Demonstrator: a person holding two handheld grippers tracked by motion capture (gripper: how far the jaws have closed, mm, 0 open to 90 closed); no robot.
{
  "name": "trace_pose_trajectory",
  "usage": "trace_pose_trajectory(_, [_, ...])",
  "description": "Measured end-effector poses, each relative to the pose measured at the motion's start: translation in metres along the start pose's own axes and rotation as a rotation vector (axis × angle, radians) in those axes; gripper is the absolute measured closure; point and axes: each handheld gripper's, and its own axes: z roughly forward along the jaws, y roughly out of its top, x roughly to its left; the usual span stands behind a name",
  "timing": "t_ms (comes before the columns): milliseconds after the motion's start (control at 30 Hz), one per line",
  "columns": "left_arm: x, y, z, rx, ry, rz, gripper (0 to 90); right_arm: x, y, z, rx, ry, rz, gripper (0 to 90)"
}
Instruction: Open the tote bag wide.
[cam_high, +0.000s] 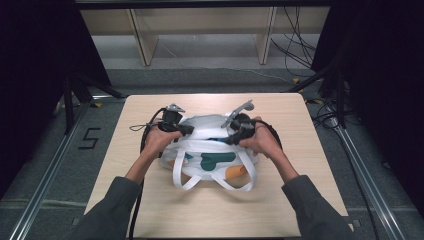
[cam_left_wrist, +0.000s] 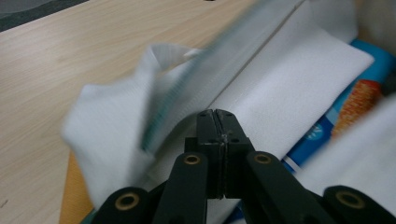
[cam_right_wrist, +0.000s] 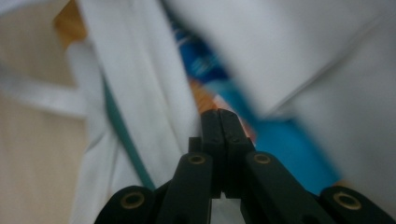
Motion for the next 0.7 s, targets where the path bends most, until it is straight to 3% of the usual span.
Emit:
trace_pose_trajectory(100, [0.004,0.000,0.004,0.005,0.003,-0.028,89.2,0.027,-0.027,0.016,0.065,0.056,-0.050,90.0])
trace_pose_trajectory(133, [0.004,0.001,0.005,0.009,0.004,-0.031,89.2,0.034,-0.036,0.023,0.059,0.051,-0.079,90.0])
trace_pose_trajectory(200, [0.003,0.002,0.005,0.007,0.008,-0.026,89.2,0.042,-0.050,0.028,0.042,0.051,-0.041,90.0])
trace_pose_trajectory(267, [-0.001,0.003,0.002,0.007,0.025,0.004,89.1,0.039,-0.055,0.028,-0.003,0.060,-0.056,90.0])
trace_pose_trajectory(333, [-0.006,0.002,-0.004,-0.017,0.028,0.022,88.1,0.038,-0.051,0.020,-0.031,0.043,-0.034,90.0])
trace_pose_trajectory(400, [-0.013,-0.001,-0.011,-0.042,-0.001,0.039,88.0,0.037,-0.044,0.009,-0.093,0.009,-0.054,90.0])
trace_pose_trajectory(433, [-0.017,-0.003,-0.014,-0.048,-0.010,0.054,88.0,0.035,-0.038,0.005,-0.154,-0.013,-0.080,90.0])
trace_pose_trajectory(500, [-0.025,-0.008,-0.016,-0.041,-0.038,0.073,87.5,0.032,-0.026,-0.005,-0.210,-0.040,-0.075,90.0])
trace_pose_trajectory(600, [-0.035,-0.020,-0.014,-0.006,-0.076,0.113,86.9,0.023,-0.004,-0.008,-0.215,-0.103,-0.076,90.0])
trace_pose_trajectory(700, [-0.043,-0.037,-0.015,0.020,-0.110,0.130,86.8,0.009,0.015,0.007,-0.187,-0.163,-0.075,90.0])
